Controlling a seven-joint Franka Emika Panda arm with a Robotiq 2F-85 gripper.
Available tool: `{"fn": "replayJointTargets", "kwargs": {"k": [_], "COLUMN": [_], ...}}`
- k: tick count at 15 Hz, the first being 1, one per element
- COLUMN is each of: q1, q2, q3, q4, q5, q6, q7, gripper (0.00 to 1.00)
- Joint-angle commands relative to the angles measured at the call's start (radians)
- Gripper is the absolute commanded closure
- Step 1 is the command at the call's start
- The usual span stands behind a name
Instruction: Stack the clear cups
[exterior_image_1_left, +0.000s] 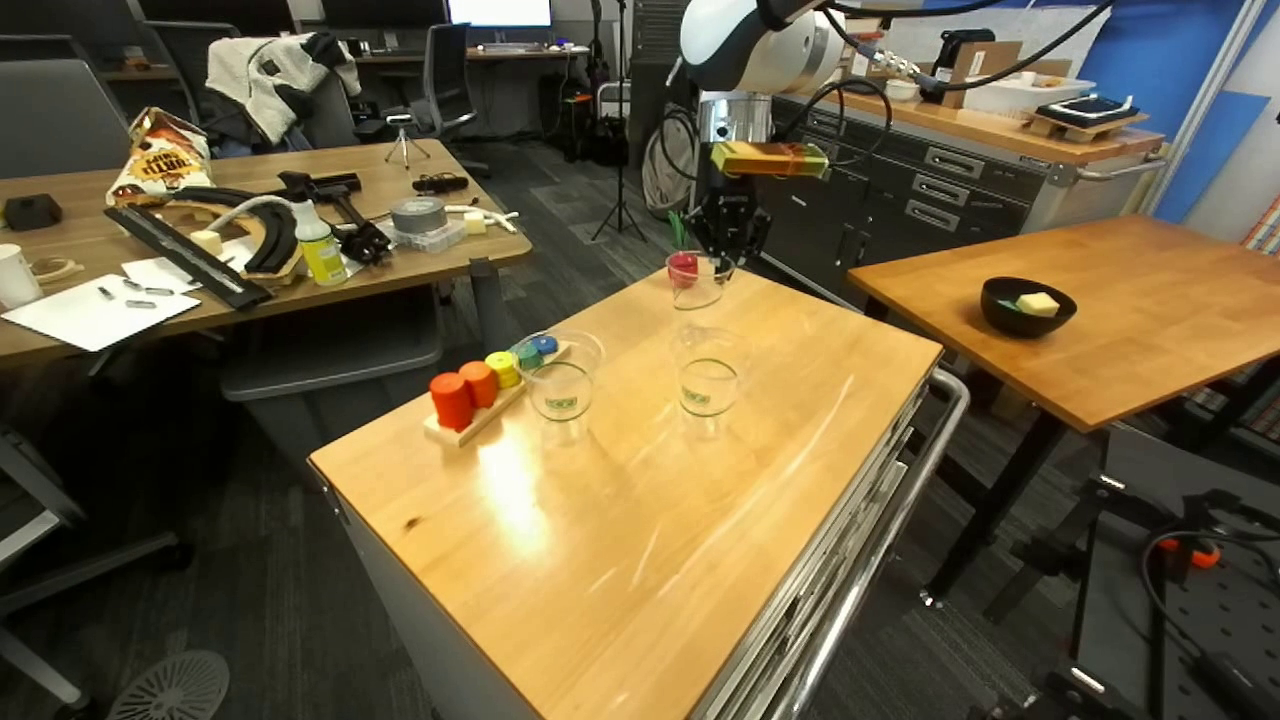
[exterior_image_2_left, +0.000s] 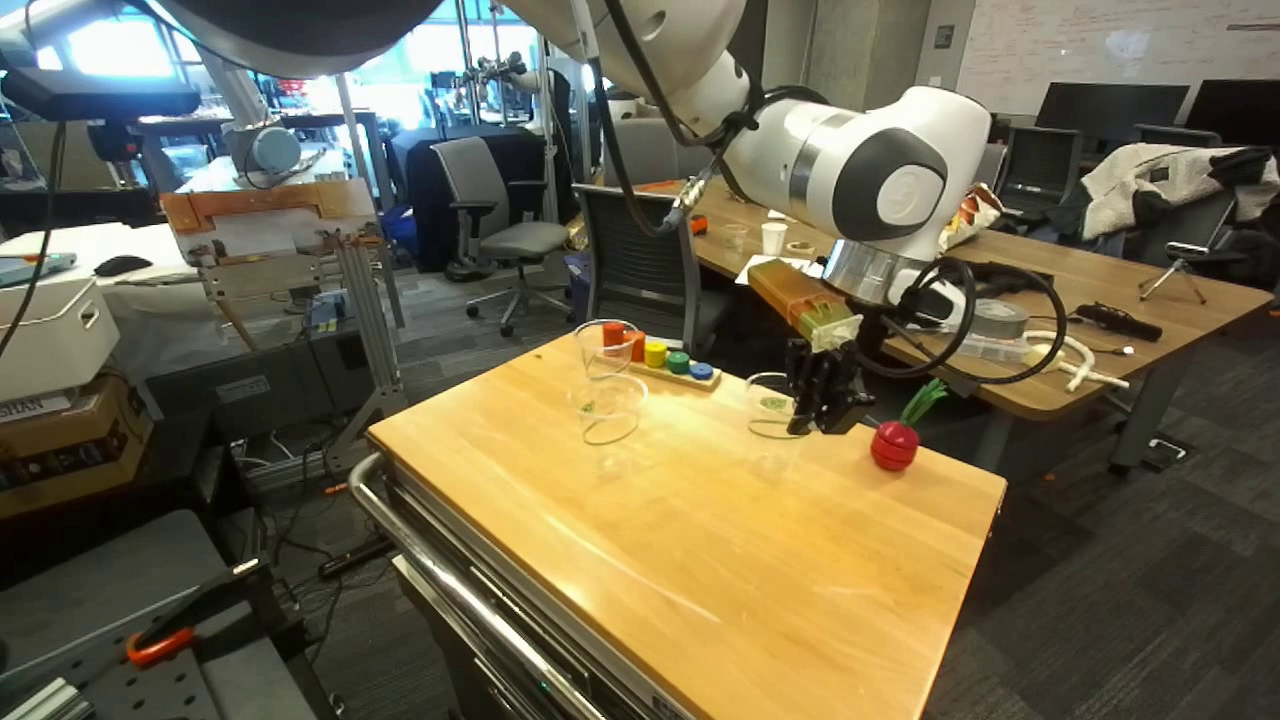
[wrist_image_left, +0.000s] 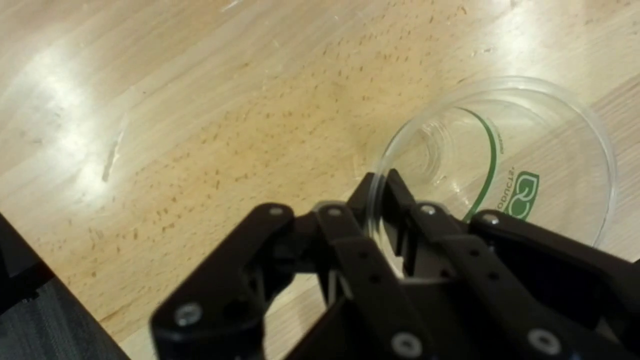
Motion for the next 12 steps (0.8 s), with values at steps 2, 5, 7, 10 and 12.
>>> {"fn": "replayJointTargets", "kwargs": {"k": [2, 5, 7, 10, 12], "q1": [-0.01, -0.002, 0.004, 0.013, 0.027], "q2": [0.002, -0.052, -0.091, -0.164, -0.217], "q3": [0.013, 0.008, 0.005, -0.004, -0.006], "q4": [0.022, -0.021, -0.042, -0.061, -0.083], "q5": [0.032, 0.031, 0.029, 0.019, 0.008], "q6": [-0.02, -0.024, -0.039, -0.094, -0.118], "q7": [0.012, 0.027, 0.043, 0.072, 0.077], "gripper": [0.98, 0.98, 0.98, 0.98, 0.98]}}
